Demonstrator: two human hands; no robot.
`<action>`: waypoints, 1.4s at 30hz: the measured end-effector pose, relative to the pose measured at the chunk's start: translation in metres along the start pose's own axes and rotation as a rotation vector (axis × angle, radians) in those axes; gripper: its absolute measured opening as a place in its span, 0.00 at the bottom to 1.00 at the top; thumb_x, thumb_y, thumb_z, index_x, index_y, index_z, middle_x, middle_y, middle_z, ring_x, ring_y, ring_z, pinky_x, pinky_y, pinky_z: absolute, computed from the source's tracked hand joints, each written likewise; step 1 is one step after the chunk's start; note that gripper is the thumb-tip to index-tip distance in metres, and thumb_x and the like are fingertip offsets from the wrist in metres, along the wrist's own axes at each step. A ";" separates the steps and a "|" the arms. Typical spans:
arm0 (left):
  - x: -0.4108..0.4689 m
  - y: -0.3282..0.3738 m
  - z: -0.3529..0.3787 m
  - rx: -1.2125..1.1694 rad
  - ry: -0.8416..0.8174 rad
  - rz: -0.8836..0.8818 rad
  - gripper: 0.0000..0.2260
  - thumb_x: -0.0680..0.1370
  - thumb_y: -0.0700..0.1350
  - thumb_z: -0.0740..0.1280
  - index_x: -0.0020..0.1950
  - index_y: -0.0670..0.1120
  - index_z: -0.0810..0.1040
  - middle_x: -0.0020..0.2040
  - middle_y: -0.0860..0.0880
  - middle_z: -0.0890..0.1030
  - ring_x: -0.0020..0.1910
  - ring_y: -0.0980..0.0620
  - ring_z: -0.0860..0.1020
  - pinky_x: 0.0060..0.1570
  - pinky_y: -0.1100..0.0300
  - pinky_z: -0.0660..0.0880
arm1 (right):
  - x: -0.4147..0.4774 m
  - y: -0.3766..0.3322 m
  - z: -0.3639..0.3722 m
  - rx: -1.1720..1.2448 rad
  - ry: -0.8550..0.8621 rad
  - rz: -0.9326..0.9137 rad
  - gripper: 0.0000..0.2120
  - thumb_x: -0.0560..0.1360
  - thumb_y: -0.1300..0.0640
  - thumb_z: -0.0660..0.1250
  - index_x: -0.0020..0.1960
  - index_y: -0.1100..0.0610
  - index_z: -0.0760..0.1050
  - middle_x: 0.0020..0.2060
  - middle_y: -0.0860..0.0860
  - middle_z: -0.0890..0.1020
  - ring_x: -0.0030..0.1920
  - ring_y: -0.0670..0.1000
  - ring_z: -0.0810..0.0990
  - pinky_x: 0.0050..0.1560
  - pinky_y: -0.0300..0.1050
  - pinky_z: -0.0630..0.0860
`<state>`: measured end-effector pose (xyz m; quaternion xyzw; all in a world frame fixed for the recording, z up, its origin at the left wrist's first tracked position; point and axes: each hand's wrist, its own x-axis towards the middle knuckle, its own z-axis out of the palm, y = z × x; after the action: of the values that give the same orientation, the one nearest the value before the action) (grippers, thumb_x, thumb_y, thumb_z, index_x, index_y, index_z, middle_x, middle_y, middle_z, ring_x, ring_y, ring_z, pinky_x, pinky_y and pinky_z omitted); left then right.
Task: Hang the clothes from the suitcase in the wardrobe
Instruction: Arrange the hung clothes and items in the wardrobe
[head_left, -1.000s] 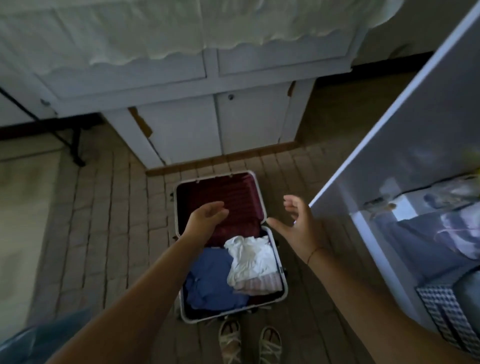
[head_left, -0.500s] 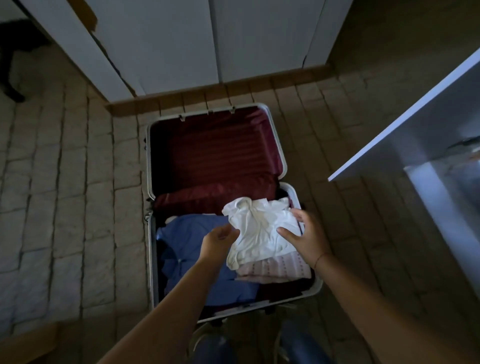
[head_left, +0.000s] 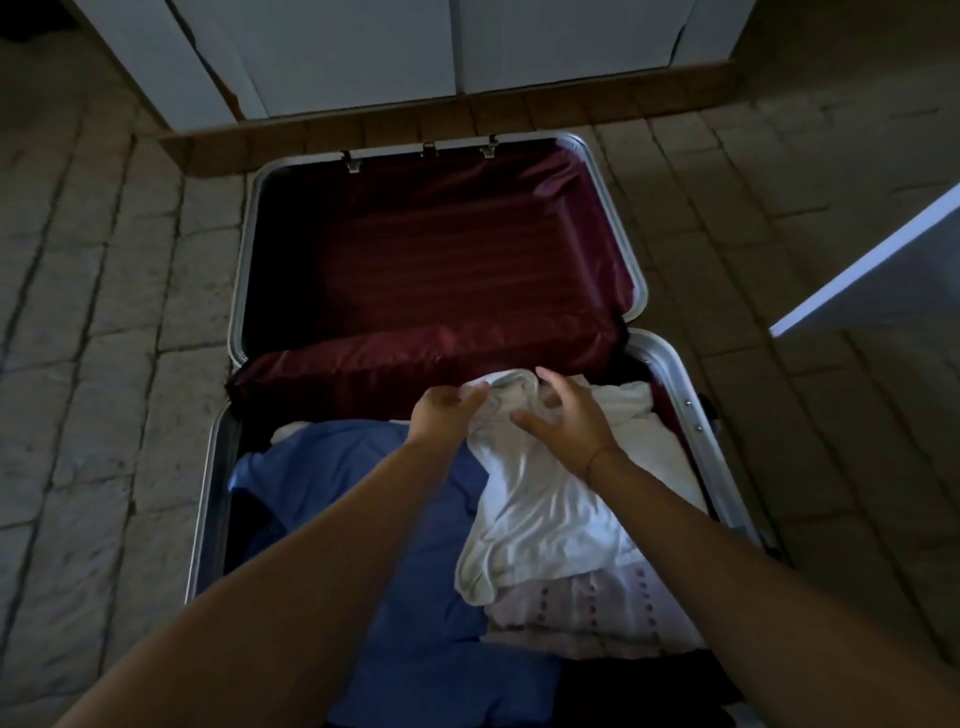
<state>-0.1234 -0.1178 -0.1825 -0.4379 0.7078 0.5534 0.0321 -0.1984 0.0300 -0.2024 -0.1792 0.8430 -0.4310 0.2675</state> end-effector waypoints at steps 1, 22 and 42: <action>0.004 -0.001 -0.001 0.002 -0.001 0.004 0.21 0.75 0.56 0.67 0.48 0.37 0.81 0.46 0.38 0.83 0.48 0.41 0.81 0.52 0.48 0.76 | 0.004 -0.002 0.004 0.018 0.004 0.025 0.35 0.69 0.48 0.74 0.71 0.56 0.65 0.62 0.51 0.75 0.61 0.49 0.74 0.60 0.43 0.71; -0.204 0.227 -0.097 -0.301 -0.412 0.028 0.16 0.76 0.55 0.66 0.46 0.43 0.82 0.43 0.43 0.82 0.42 0.47 0.79 0.48 0.50 0.77 | -0.106 -0.282 -0.206 0.845 -0.037 0.127 0.40 0.54 0.39 0.80 0.55 0.65 0.78 0.46 0.58 0.82 0.47 0.53 0.81 0.49 0.47 0.79; -0.545 0.691 -0.308 0.095 -0.688 0.624 0.14 0.72 0.51 0.68 0.46 0.40 0.81 0.42 0.42 0.82 0.40 0.49 0.80 0.44 0.57 0.78 | -0.332 -0.698 -0.524 0.244 -0.360 -0.363 0.35 0.59 0.33 0.73 0.51 0.61 0.79 0.43 0.52 0.80 0.45 0.47 0.79 0.47 0.43 0.74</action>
<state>-0.1060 -0.0462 0.7472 0.0071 0.7784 0.6167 0.1170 -0.2025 0.1438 0.7246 -0.3673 0.6781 -0.5312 0.3508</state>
